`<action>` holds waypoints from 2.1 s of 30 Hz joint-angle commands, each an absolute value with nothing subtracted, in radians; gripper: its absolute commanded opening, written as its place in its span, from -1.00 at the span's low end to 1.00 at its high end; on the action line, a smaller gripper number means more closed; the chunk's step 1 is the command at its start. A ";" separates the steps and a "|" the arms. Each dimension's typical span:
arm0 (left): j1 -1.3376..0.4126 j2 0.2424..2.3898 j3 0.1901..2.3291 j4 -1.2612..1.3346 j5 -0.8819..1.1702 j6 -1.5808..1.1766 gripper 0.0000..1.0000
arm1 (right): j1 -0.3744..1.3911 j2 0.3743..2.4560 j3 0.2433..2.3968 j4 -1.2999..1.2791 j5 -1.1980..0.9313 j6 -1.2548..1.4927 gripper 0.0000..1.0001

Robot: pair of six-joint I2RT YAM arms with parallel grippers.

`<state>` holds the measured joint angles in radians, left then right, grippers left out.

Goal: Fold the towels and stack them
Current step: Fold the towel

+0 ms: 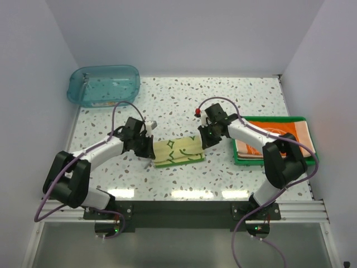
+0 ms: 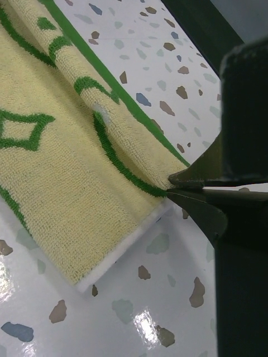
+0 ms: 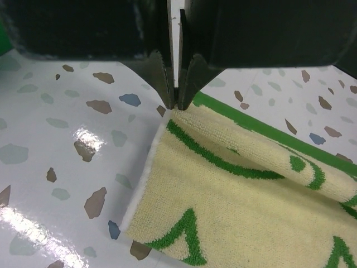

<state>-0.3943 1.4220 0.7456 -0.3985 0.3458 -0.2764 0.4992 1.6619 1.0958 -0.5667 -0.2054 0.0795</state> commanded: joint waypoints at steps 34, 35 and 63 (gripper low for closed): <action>-0.419 1.217 0.749 -0.475 0.331 -0.285 0.40 | 0.609 1.496 0.994 -0.629 -0.298 0.127 -0.43; -0.419 1.188 0.747 -0.482 0.334 -0.287 0.41 | 0.614 1.462 0.986 -0.640 -0.292 0.129 -0.43; -0.500 1.505 0.663 -0.334 0.227 -0.515 -0.55 | 0.614 1.549 0.709 -0.173 -0.155 0.390 -0.46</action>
